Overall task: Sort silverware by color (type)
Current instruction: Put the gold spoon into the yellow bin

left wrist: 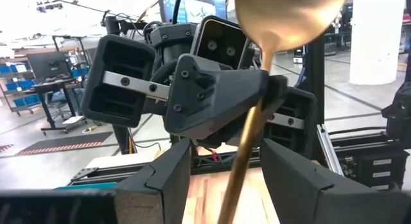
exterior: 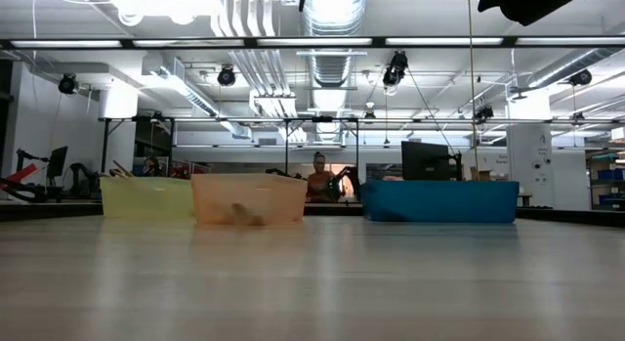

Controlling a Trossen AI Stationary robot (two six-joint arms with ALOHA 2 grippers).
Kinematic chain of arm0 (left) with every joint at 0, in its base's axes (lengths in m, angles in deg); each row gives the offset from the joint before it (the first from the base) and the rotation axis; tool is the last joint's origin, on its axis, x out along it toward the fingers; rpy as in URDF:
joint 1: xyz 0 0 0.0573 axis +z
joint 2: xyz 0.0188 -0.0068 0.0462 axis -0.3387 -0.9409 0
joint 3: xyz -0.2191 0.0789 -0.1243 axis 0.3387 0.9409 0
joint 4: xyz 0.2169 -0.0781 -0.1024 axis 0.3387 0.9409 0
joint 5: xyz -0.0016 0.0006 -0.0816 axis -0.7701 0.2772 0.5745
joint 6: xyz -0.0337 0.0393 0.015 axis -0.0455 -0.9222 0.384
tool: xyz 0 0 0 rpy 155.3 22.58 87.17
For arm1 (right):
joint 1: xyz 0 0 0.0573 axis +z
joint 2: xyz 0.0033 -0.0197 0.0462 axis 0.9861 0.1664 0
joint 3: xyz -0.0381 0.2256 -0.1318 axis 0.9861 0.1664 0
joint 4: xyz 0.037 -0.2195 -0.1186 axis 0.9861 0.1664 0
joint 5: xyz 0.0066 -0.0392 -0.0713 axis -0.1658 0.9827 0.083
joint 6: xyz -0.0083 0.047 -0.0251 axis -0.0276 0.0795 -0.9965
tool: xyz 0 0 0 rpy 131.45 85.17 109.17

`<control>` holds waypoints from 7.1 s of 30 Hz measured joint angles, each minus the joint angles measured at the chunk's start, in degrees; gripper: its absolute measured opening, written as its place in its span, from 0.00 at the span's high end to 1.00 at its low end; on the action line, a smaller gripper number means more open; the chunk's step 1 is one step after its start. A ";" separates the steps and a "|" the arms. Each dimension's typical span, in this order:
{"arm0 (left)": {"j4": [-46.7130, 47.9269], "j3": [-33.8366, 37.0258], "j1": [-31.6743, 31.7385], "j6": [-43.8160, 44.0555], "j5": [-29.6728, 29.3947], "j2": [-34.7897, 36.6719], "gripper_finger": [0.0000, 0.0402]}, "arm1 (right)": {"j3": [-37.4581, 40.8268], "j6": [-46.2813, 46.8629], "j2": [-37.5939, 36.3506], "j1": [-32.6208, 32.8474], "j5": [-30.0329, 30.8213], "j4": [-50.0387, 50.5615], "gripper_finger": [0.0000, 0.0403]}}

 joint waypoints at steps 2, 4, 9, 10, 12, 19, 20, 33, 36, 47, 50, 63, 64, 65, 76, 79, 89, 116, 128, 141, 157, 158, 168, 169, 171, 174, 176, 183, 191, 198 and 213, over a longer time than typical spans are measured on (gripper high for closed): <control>0.00 0.00 0.00 0.07 0.02 0.00 0.58 | 0.00 0.00 0.00 0.00 0.25 -0.02 0.97; 0.01 0.00 0.00 0.41 0.09 0.00 0.58 | 0.00 -0.14 0.00 0.00 0.27 0.03 0.97; 0.13 0.00 0.39 1.90 4.03 0.00 0.58 | 0.00 -0.15 0.00 0.00 0.28 0.03 0.97; 0.13 0.00 0.39 1.90 4.46 0.00 0.58 | 0.00 -0.15 0.00 0.00 0.28 0.02 0.97; 0.13 0.00 0.39 1.90 4.50 0.00 0.58 | 0.00 -0.15 0.00 0.00 0.28 0.02 0.97; 0.09 0.00 0.76 1.90 4.50 0.00 0.61 | 0.00 -0.15 0.00 0.00 0.30 0.03 0.97; 0.09 0.00 0.95 2.02 4.50 0.00 0.62 | 0.00 -0.15 0.00 0.00 0.30 0.04 0.97; 0.22 0.04 2.14 4.10 4.52 -0.02 0.74 | 0.00 -0.46 0.00 -0.02 0.44 0.35 0.97; 0.42 0.09 2.12 4.03 4.62 -0.02 0.81 | 0.00 -0.59 0.00 -0.02 0.62 0.47 0.97; 0.91 0.09 2.01 2.16 4.98 -0.02 0.98 | 0.00 -0.59 -0.02 -0.07 0.60 0.87 0.97; 1.03 0.11 2.01 2.14 4.96 -0.02 0.99 | 0.00 -0.60 -0.02 -0.07 0.60 0.98 0.97; 1.01 0.11 2.13 2.95 3.98 -0.04 0.99 | 0.00 -1.68 -0.07 -0.01 3.10 2.41 0.77; 0.98 0.11 2.14 2.93 3.92 -0.04 0.99 | 0.00 -1.74 -0.07 -0.02 3.17 2.55 0.76; 0.98 0.11 2.13 2.92 3.89 -0.04 0.99 | 0.00 -1.86 -0.07 -0.02 3.18 2.63 0.75; 5.96 0.11 2.13 2.45 -1.46 1.92 1.00 | 0.00 -0.53 -1.09 0.02 11.60 3.60 0.74; 9.12 0.11 2.12 2.99 -4.27 3.24 1.00 | 0.00 0.30 -1.13 0.02 13.87 3.64 0.74; 19.49 0.08 2.08 6.50 -10.09 6.79 1.00 | 0.00 0.42 -1.20 0.00 22.03 4.09 0.74; 58.26 -1.20 10.64 14.04 -25.16 22.71 1.00 | 0.00 -0.98 -1.97 0.00 35.75 5.95 0.74; 75.30 -1.20 30.99 19.62 -10.03 23.44 1.00 | 0.00 -1.53 -2.03 -0.23 42.83 8.34 0.74; 88.84 -6.38 46.83 14.21 -1.44 19.74 1.00 | 0.00 -1.52 -2.03 -1.38 42.85 9.83 0.74; 104.63 -9.49 60.97 6.52 0.16 5.43 1.00 | 0.00 -1.58 -2.01 -1.68 42.88 10.74 0.74; 104.63 -9.49 61.80 5.95 0.17 4.88 1.00 | 0.00 -1.62 -2.01 -1.68 42.88 10.74 0.74; 103.89 -9.49 67.89 3.20 3.04 0.90 1.00 | 0.00 -3.48 -2.01 -2.03 43.90 11.28 0.74; 103.67 -9.49 68.15 2.86 3.04 0.75 1.00 | 0.00 -3.60 -1.99 -2.15 43.88 11.35 0.74; 103.27 -9.49 68.70 2.69 3.06 0.39 1.00 | 0.00 -3.61 -1.99 -2.45 43.89 11.32 0.74; 103.15 -9.49 69.62 2.69 3.04 -0.15 1.00 | 0.00 -3.61 -1.99 -3.06 43.88 11.35 0.74; 102.85 -9.49 70.15 2.69 3.05 -0.42 1.00 | 0.00 -3.61 -1.99 -3.50 43.88 11.40 0.74; 101.53 -9.49 71.01 2.78 3.04 -1.51 1.00 | 0.00 -3.56 -1.97 -5.25 43.87 12.62 0.74; 101.37 -9.49 70.99 4.29 3.06 -4.93 1.00 | 0.00 -3.14 -1.97 -6.76 43.86 13.86 0.74; 101.55 -9.63 70.99 4.43 3.06 -7.69 1.00 | 0.00 -3.15 -1.95 -7.56 43.80 14.30 0.74; 109.73 -19.87 71.04 8.77 7.69 -10.82 1.00 | 0.00 -3.92 -1.95 -10.37 43.84 16.46 0.74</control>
